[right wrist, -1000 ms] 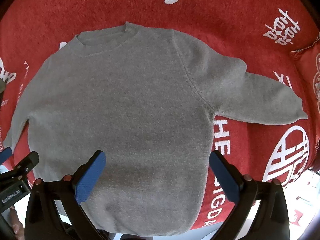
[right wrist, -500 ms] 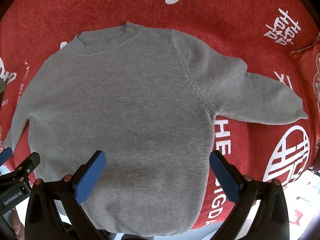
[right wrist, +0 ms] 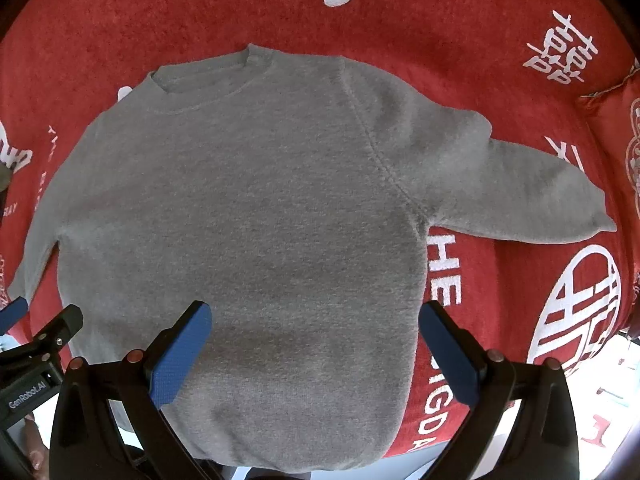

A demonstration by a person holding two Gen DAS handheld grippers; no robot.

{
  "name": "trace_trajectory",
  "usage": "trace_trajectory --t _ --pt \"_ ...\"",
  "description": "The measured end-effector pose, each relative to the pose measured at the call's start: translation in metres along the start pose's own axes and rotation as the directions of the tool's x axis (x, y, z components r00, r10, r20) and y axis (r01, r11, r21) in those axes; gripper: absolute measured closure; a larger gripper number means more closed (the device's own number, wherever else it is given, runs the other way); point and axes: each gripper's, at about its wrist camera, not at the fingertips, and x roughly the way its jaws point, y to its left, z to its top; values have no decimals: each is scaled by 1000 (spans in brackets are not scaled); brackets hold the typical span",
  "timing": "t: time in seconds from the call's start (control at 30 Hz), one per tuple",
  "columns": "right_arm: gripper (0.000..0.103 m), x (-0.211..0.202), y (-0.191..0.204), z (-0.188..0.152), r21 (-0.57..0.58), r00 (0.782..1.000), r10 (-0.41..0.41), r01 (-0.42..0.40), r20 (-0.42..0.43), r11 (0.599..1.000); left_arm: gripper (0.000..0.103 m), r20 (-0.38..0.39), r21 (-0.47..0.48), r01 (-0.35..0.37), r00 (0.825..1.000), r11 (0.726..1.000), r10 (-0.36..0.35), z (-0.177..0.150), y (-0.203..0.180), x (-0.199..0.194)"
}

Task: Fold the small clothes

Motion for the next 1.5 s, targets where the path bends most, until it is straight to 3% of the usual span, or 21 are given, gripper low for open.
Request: trace_trajectory --t 1.5 --pt "0 1 2 0 -21 1000 30 -30 5 999 0 -10 -22 -10 1000 1000 10 -3 2 3"
